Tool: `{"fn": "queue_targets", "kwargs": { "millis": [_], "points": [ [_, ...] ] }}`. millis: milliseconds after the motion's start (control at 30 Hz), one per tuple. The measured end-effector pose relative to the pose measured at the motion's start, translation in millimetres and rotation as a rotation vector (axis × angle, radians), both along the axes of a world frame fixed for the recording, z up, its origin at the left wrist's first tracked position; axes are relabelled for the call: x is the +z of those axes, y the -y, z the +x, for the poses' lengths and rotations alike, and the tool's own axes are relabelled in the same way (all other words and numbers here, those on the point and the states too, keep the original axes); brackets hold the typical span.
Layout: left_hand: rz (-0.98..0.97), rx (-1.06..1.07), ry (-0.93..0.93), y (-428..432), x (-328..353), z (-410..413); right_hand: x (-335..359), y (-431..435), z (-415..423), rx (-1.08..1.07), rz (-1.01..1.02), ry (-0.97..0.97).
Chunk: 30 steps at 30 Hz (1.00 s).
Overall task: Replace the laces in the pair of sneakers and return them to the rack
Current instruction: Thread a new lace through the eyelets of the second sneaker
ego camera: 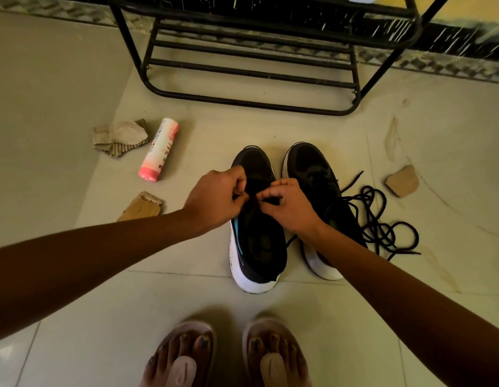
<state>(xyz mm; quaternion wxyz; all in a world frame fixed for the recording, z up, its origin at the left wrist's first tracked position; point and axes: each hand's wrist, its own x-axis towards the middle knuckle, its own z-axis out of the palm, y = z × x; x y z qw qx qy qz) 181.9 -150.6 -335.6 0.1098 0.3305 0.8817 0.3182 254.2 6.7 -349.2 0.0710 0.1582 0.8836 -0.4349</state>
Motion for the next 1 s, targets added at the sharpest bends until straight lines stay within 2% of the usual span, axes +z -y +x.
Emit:
{"fn": "queue_targets", "kwargs": {
  "millis": [133, 267, 300, 367, 433, 467, 600, 700, 767, 833, 900, 933, 1000],
  "points": [
    [-0.022, -0.046, -0.039, 1.3, 4.7, 1.0, -1.4, 1.9, 1.5, -0.023, 0.001, -0.066],
    [-0.055, -0.122, -0.316, 10.1, 9.9, 4.3, 2.7, 6.9, 2.3, -0.093, -0.078, -0.089],
    [-0.113, -0.155, -0.335, 11.6, 12.9, 6.3, 5.9, 7.4, 3.1, -0.111, -0.111, -0.098],
    [-0.305, -0.222, -0.247, 12.2, 15.2, 13.2, 11.9, 8.2, 5.1, -0.152, -0.177, -0.108],
    [-0.415, -0.201, -0.12, 10.0, 11.0, 18.5, 15.8, 8.7, 5.1, -0.259, -0.242, -0.099],
    [-0.415, -0.174, -0.06, 8.0, 9.8, 19.5, 17.9, 7.8, 4.4, -0.355, -0.326, -0.095],
    [-0.372, -0.127, 0.074, 4.5, 10.8, 20.3, 40.5, -16.7, -3.4, -0.78, -0.957, -0.13],
    [-0.39, -0.11, 0.096, 6.9, 11.3, 20.6, 61.8, -67.8, -9.2, -1.054, -1.19, -0.31],
    [-0.382, -0.091, 0.116, 8.8, 9.8, 21.1, 72.3, -119.2, -3.5, -1.181, -1.096, -0.513],
    [-0.364, -0.071, 0.131, 10.0, 9.5, 20.7, 76.6, -169.2, 8.7, -1.084, -0.812, -0.639],
    [-0.347, -0.062, 0.137, 9.3, 9.8, 21.5, 69.2, -203.9, 18.3, -0.922, -0.417, -0.584],
    [-0.341, -0.064, 0.14, 8.0, 10.2, 22.0, 64.2, -207.4, 21.3, -0.905, -0.242, -0.534],
    [-0.339, -0.077, 0.139, 5.3, 12.2, 22.2, 61.2, -189.7, 22.0, -0.948, -0.02, -0.508]
  ]
}}
